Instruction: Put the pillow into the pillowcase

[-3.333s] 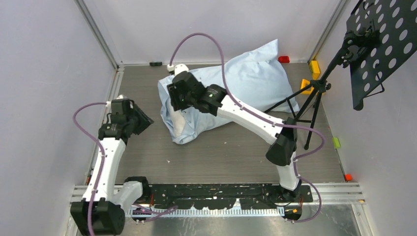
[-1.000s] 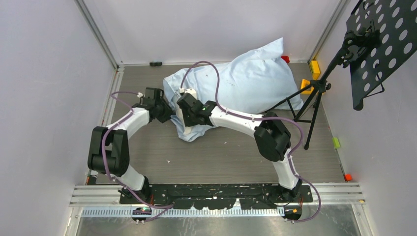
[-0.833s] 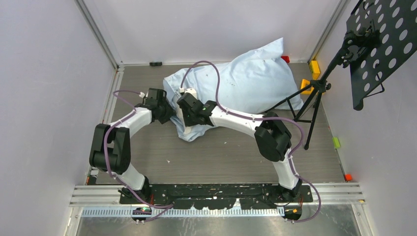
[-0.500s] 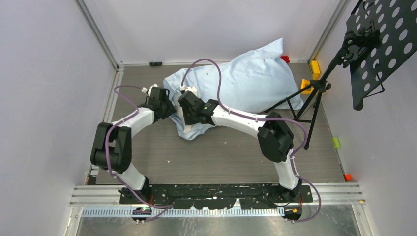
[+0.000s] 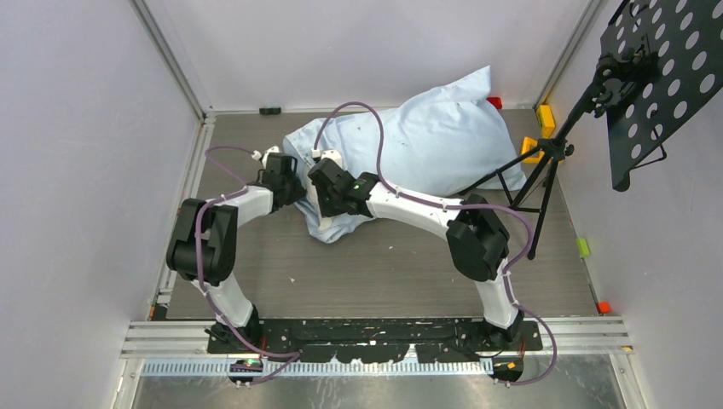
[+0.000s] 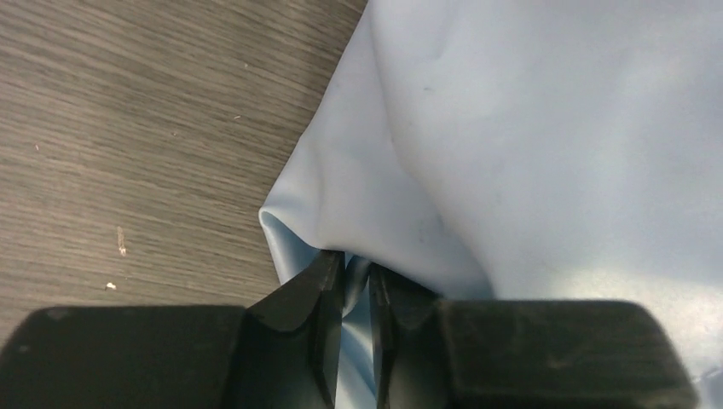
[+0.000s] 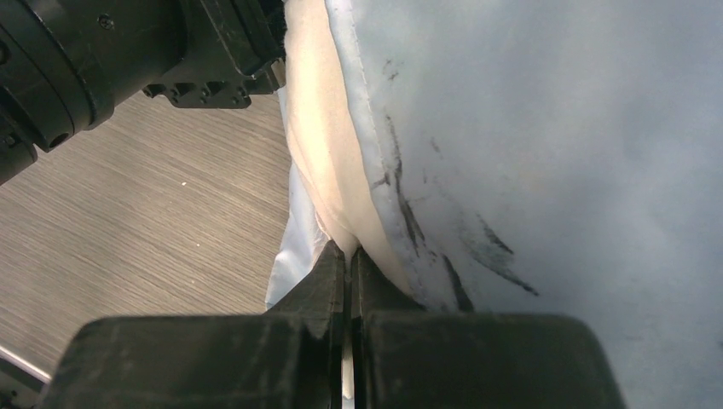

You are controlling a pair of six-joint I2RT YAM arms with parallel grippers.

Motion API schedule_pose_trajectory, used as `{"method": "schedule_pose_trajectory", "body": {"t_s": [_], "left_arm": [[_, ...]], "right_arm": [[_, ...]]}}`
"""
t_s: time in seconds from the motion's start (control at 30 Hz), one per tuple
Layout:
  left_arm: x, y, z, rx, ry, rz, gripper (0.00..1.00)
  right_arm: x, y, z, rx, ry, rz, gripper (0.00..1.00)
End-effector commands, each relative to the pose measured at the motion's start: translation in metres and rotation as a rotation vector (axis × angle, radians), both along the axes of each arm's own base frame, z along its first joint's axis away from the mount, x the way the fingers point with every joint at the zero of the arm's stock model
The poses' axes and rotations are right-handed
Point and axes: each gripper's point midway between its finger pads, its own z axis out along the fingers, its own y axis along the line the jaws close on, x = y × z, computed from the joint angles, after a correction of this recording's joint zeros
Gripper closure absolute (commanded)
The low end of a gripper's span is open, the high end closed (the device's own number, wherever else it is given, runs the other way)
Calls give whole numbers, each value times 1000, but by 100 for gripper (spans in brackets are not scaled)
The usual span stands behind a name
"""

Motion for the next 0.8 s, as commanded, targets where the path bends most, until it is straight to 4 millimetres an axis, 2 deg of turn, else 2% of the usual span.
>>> {"method": "schedule_pose_trajectory", "body": {"t_s": [0.0, 0.03, 0.07, 0.23, 0.33, 0.43, 0.5, 0.6, 0.7, 0.77], "left_arm": [[7, -3, 18, -1, -74, 4, 87], [1, -3, 21, 0, -62, 13, 96], [-6, -1, 24, 2, -47, 24, 100], [-51, 8, 42, 5, 29, 50, 100], [-79, 3, 58, -33, 58, -3, 100], [-104, -7, 79, -82, 71, -92, 100], [-117, -14, 101, -122, 55, -149, 100], [-131, -19, 139, -154, 10, -200, 100], [-141, -27, 173, -207, -22, -249, 100], [-144, -32, 188, -245, -41, -262, 100]], "right_arm": [[10, 3, 70, 94, -115, -16, 100], [14, 3, 73, 91, -125, -20, 100], [18, 2, 75, 88, -132, -29, 100], [45, -3, 88, 88, -160, -106, 100], [60, 2, 91, 86, -177, -139, 100], [72, 11, 84, 73, -181, -160, 100], [77, 16, 72, 57, -174, -172, 100], [81, 19, 43, 17, -150, -184, 100], [79, 19, 11, -11, -106, -191, 100], [74, 20, -7, -19, -78, -196, 100]]}}
